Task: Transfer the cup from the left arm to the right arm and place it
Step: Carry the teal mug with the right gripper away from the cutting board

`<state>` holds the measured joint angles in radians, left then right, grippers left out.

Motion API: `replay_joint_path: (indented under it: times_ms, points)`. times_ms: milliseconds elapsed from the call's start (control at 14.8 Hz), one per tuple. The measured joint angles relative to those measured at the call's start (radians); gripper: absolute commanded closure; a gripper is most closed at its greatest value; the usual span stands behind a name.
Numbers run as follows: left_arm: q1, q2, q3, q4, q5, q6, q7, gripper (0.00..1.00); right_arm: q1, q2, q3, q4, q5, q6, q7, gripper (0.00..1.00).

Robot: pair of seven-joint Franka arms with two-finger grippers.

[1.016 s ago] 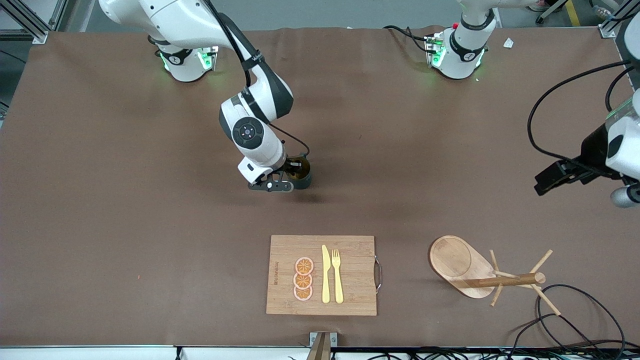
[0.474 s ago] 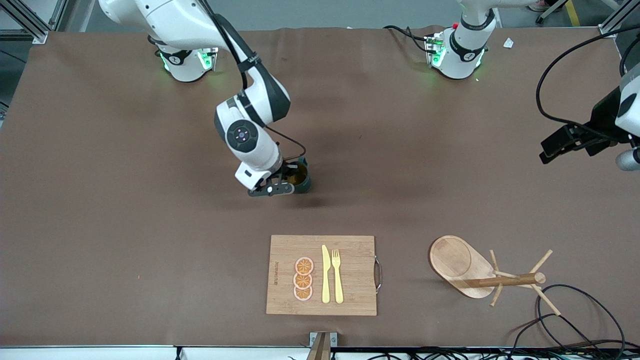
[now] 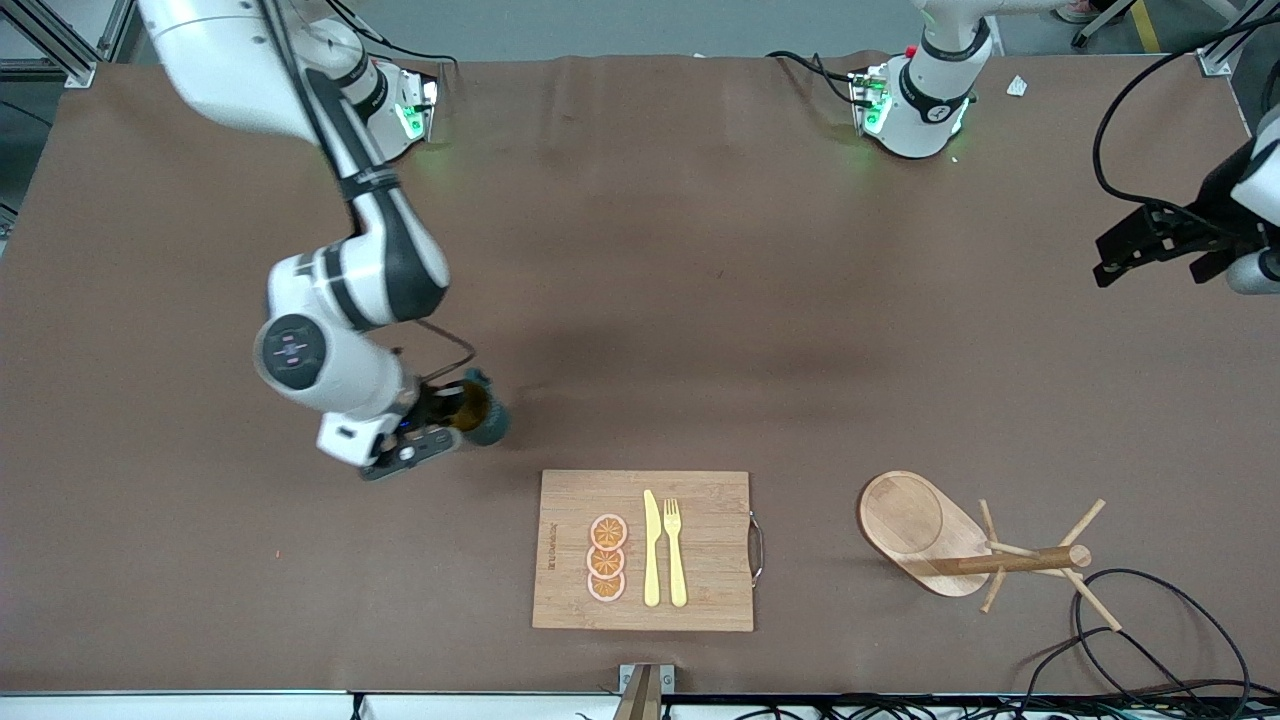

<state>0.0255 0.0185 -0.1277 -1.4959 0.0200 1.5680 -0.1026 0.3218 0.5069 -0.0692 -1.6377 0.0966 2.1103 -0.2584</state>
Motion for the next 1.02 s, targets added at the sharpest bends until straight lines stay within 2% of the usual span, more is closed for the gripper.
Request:
replay_joint_path:
  times_ms: [271, 677, 1016]
  points:
    - [0.022, -0.031, -0.030, -0.033, 0.000, -0.005, 0.000, 0.00, -0.117, 0.017, 0.000, 0.023, -0.084, 0.000, -0.276, 1.00]
    - [0.031, -0.061, -0.031, -0.062, 0.000, -0.011, 0.000, 0.00, -0.269, 0.123, -0.001, 0.105, -0.091, 0.004, -0.673, 1.00]
    - [0.030, -0.062, -0.036, -0.066, 0.000, -0.011, 0.001, 0.00, -0.324, 0.161, 0.001, 0.135, -0.093, 0.006, -0.837, 0.99]
